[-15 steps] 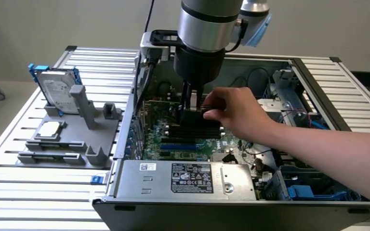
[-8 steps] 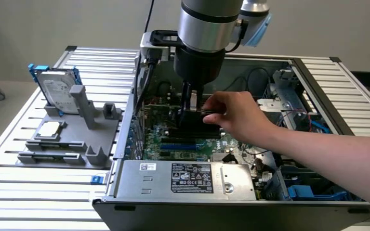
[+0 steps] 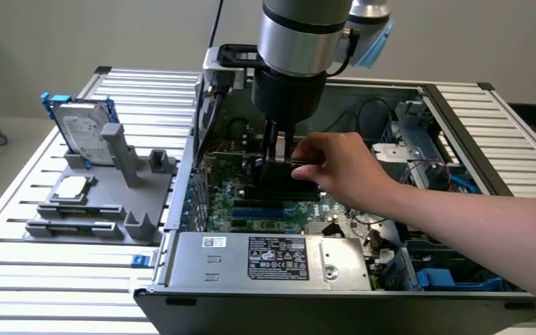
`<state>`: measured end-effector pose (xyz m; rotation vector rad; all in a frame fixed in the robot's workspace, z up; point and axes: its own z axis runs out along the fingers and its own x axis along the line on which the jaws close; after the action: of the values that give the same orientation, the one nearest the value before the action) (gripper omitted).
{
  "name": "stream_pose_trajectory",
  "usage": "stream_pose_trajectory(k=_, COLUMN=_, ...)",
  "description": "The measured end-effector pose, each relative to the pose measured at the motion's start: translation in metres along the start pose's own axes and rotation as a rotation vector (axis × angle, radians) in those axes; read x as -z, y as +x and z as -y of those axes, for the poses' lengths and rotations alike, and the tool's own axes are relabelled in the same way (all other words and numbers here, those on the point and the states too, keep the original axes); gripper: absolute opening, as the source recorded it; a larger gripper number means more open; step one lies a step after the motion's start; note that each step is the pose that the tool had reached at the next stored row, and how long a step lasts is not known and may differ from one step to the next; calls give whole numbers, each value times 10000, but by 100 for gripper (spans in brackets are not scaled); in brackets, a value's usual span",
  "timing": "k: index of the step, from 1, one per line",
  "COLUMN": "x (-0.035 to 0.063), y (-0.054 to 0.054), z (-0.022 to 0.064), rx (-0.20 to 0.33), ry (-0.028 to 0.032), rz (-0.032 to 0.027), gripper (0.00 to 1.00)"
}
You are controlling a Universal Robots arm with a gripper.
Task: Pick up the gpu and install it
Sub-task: 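Insert the gpu into the slot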
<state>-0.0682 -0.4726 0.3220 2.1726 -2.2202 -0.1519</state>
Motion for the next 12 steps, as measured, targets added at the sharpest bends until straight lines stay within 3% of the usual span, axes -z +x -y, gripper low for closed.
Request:
stream_pose_trajectory(k=3, x=0, y=3, z=0, rx=0, ry=0, rz=0, gripper=28)
stream_pose_trajectory(k=12, x=1, y=13, z=0, rx=0, ry=0, rz=-1, gripper=27)
